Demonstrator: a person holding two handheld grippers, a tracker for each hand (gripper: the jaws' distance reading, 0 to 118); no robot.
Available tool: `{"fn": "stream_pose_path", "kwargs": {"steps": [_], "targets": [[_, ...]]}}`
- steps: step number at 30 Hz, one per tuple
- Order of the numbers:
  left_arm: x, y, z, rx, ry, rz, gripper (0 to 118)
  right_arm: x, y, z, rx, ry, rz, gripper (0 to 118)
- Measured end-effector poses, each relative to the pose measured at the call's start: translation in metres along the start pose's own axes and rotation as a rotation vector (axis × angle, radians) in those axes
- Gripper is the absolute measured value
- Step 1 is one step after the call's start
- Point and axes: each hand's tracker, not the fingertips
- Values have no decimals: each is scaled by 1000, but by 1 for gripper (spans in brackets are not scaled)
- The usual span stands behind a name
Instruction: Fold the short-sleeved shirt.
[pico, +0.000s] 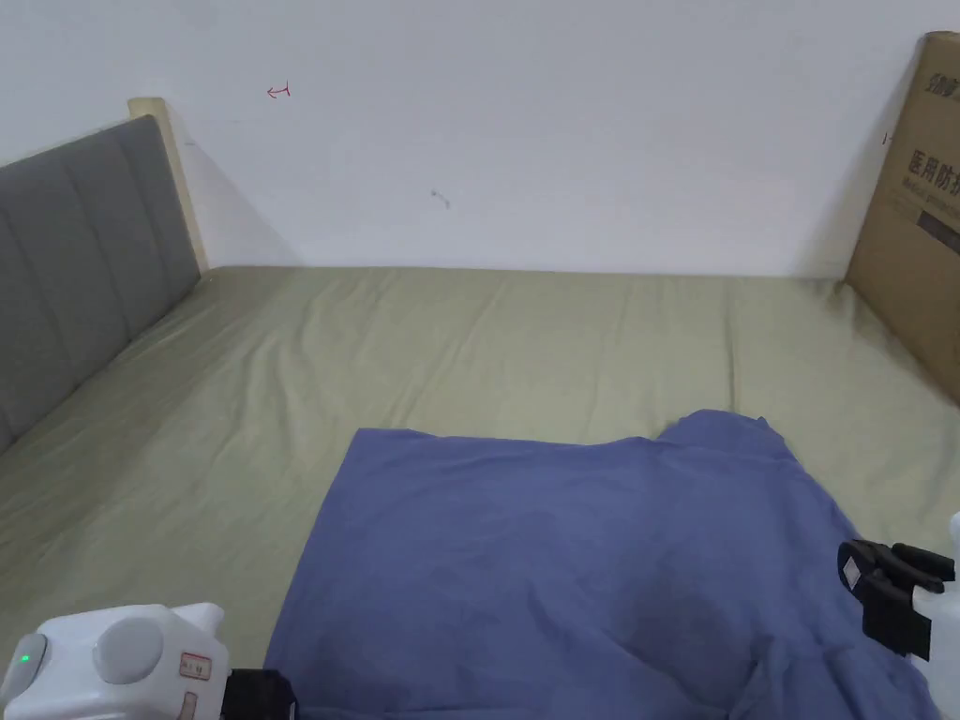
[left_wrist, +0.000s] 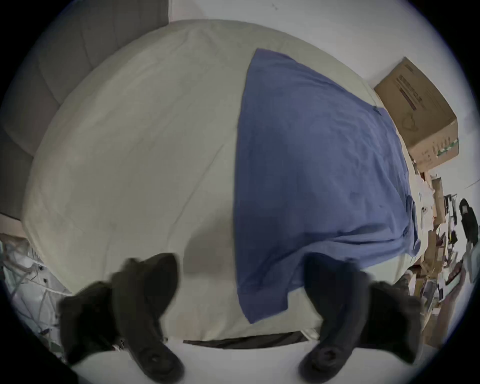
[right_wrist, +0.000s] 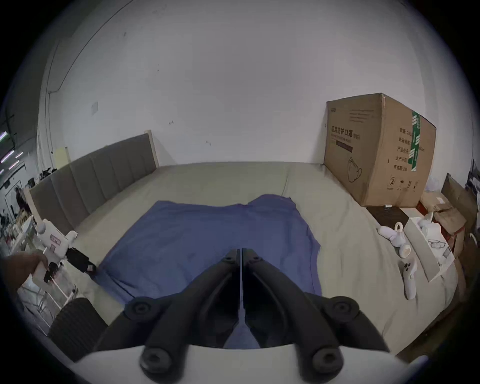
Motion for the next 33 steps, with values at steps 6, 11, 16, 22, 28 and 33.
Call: {"fn": "stream_pose_path", "kwargs": {"steps": [6, 11, 16, 22, 28, 33], "targets": [[11, -12, 10, 40, -51, -80, 3, 11, -9, 3, -48, 27, -26, 2], [11, -23, 36, 136, -69, -36, 3, 40, -23, 2, -140, -35, -113, 32], [33, -34, 54, 185, -37, -65, 3, 93, -63, -38, -527, -157, -292, 114], [37, -35, 46, 163, -1, -75, 3, 107, -99, -64, -726, -125, -206, 83], [32, -41, 43, 139, -5, -37, 3, 95, -103, -46, -693, -60, -92, 8], [29, -43, 57, 152, -18, -18, 3, 106, -94, -18, -672, -26, -100, 7]]}}
